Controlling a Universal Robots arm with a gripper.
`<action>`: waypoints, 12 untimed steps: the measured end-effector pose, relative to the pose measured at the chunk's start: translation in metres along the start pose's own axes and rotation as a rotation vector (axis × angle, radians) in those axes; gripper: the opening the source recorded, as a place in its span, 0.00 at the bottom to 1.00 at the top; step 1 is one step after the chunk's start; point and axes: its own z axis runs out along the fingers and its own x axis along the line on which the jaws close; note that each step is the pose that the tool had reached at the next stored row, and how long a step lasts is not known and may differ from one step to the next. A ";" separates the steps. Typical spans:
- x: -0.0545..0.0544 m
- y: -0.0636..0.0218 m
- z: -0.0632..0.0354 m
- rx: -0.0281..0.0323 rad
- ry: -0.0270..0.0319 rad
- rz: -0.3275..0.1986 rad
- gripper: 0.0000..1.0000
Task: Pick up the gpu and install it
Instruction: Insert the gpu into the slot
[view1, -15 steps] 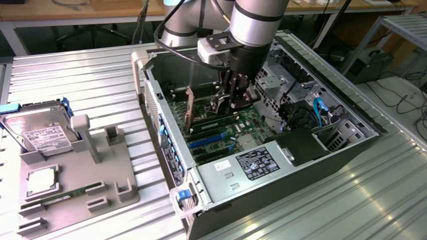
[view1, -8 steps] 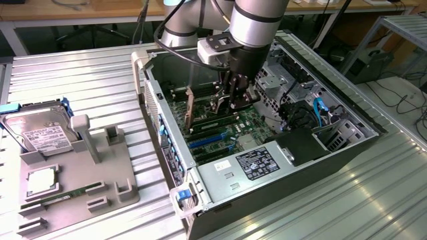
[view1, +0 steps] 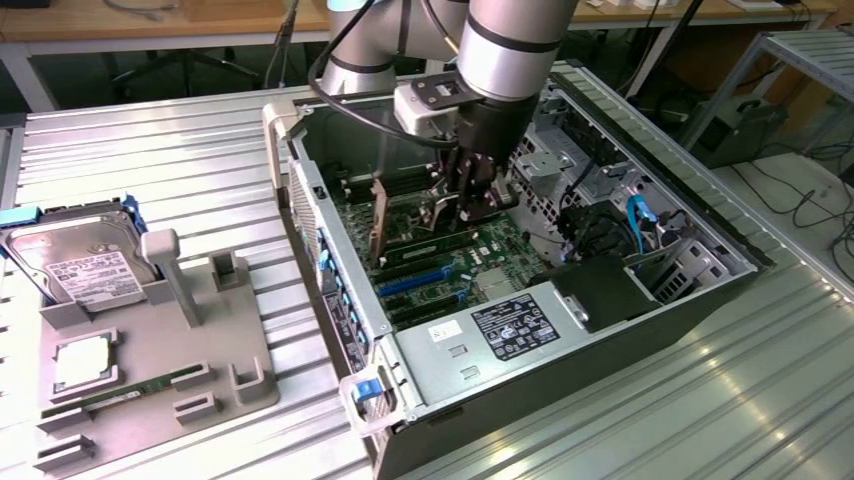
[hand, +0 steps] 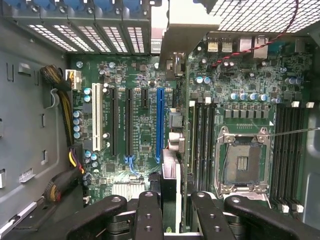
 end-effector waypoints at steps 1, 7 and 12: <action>0.000 0.0000 0.0005 0.0000 0.0000 0.000 0.27; 0.000 0.0000 0.0037 0.0000 0.0000 0.000 0.27; 0.000 0.0001 0.0063 0.0000 0.0001 0.000 0.27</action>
